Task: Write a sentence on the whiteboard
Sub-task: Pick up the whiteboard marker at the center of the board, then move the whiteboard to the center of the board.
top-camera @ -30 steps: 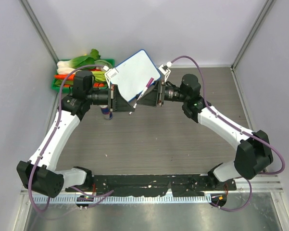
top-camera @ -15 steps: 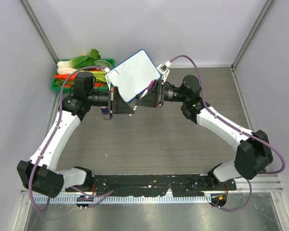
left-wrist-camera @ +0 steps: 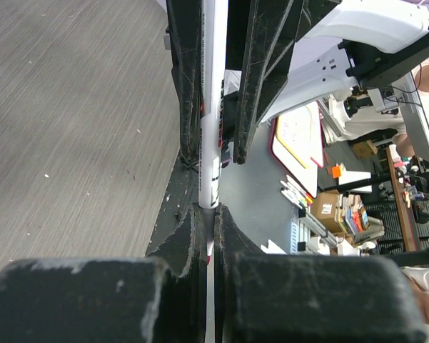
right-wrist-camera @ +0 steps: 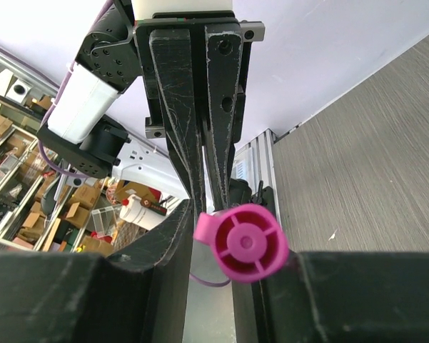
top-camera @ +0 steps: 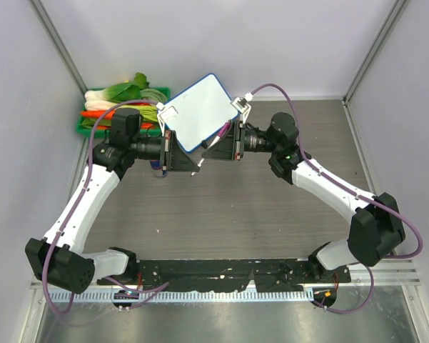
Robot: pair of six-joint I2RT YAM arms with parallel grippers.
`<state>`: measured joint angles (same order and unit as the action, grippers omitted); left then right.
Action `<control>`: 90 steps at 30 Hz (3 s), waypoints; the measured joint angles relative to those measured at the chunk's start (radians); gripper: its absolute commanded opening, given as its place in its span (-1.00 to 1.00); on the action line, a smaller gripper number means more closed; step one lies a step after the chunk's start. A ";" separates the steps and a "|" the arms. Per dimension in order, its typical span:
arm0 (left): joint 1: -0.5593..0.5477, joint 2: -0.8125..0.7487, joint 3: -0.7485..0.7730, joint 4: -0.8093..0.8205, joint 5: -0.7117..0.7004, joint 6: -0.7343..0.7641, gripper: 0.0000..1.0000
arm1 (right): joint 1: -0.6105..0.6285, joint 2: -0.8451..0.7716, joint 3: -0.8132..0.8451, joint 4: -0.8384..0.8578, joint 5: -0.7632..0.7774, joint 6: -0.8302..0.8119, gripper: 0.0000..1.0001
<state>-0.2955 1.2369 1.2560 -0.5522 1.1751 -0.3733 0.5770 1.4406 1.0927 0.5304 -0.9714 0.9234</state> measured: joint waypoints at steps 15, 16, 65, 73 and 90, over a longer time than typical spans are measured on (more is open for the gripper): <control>-0.005 0.000 -0.033 0.000 0.007 -0.011 -1.00 | 0.017 0.023 -0.008 0.001 -0.007 0.004 -0.97; -0.005 0.000 -0.037 0.002 0.010 -0.013 -1.00 | 0.017 0.026 -0.008 0.001 -0.009 0.006 -0.97; -0.261 -0.256 -0.330 0.002 -1.211 -0.459 0.99 | -0.140 -0.422 -0.309 -0.587 0.685 -0.200 -0.97; -0.261 0.234 -0.038 -0.050 -1.318 -0.454 0.99 | -0.280 -0.404 -0.326 -0.586 0.633 -0.206 -0.97; -0.261 0.959 0.576 -0.135 -1.446 -0.407 0.58 | -0.339 -0.322 -0.352 -0.584 0.573 -0.243 -0.97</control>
<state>-0.5560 2.1960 1.8320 -0.6876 -0.2707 -0.7807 0.2382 1.1191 0.7410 -0.0536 -0.3985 0.6807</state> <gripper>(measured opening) 0.850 0.182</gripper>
